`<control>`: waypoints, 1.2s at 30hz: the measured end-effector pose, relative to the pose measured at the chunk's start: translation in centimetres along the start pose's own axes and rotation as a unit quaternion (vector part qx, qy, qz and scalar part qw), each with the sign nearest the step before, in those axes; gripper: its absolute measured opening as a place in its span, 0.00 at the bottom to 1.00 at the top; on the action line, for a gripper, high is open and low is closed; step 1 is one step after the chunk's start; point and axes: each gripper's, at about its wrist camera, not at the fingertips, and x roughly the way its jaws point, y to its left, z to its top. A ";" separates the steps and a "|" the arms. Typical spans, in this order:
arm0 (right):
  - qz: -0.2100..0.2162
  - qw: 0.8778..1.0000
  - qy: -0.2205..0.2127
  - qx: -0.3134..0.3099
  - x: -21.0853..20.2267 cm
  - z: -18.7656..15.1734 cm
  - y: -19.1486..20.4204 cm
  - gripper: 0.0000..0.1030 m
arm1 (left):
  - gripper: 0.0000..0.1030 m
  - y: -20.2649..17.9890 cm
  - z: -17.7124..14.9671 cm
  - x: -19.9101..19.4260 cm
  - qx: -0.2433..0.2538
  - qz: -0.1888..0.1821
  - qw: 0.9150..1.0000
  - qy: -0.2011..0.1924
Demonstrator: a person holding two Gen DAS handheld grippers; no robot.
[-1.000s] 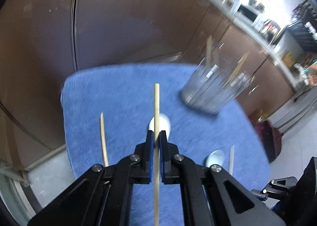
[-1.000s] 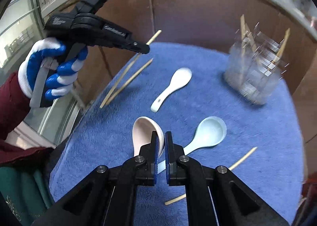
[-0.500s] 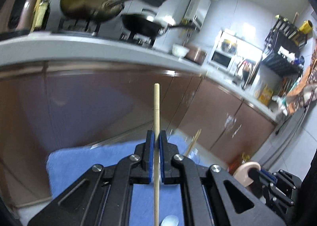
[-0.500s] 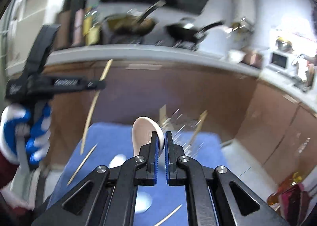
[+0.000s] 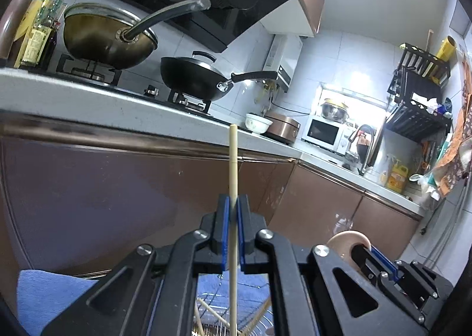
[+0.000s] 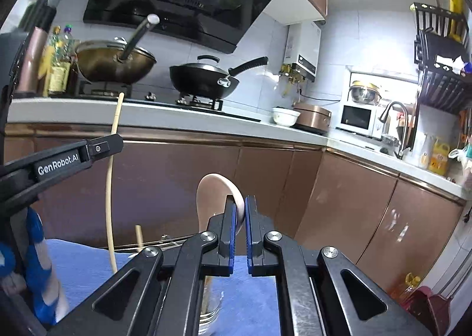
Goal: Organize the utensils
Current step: 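Lift the pink spoon with the right tool while the left lifts its chopstick toward the holder, then open the right gripper dropping the pink spoon into the holder while the left releases its chopstick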
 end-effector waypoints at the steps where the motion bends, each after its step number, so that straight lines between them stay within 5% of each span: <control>1: -0.004 1.000 -0.001 -0.003 0.3 -0.4 0.2 0.06 | 0.05 0.1 -0.6 0.4 -0.001 0.001 1.000 -0.001; 13: -0.032 0.999 0.006 -0.026 3.5 -6.1 2.3 0.06 | 0.05 1.3 -7.7 4.5 0.018 0.037 0.999 -0.005; 16: -0.019 0.999 0.021 -0.019 3.8 -7.7 2.7 0.15 | 0.09 1.7 -8.9 4.5 0.019 0.030 0.999 0.012; 18: -0.007 1.000 0.024 -0.009 3.6 -8.1 2.6 0.23 | 0.25 1.8 -9.0 4.1 0.020 0.024 0.999 0.022; 20: 0.000 1.000 0.021 0.003 3.0 -7.9 2.4 0.32 | 0.30 1.9 -8.8 3.5 0.015 0.015 0.999 0.032; 27: -0.001 1.000 0.019 0.016 -0.6 -6.6 1.5 0.34 | 0.38 2.7 -6.5 -1.2 0.018 0.031 0.999 0.037; 36: 0.018 0.998 0.036 0.055 -7.9 -5.5 -0.6 0.40 | 0.50 1.0 -4.9 -9.8 0.116 0.097 0.986 0.066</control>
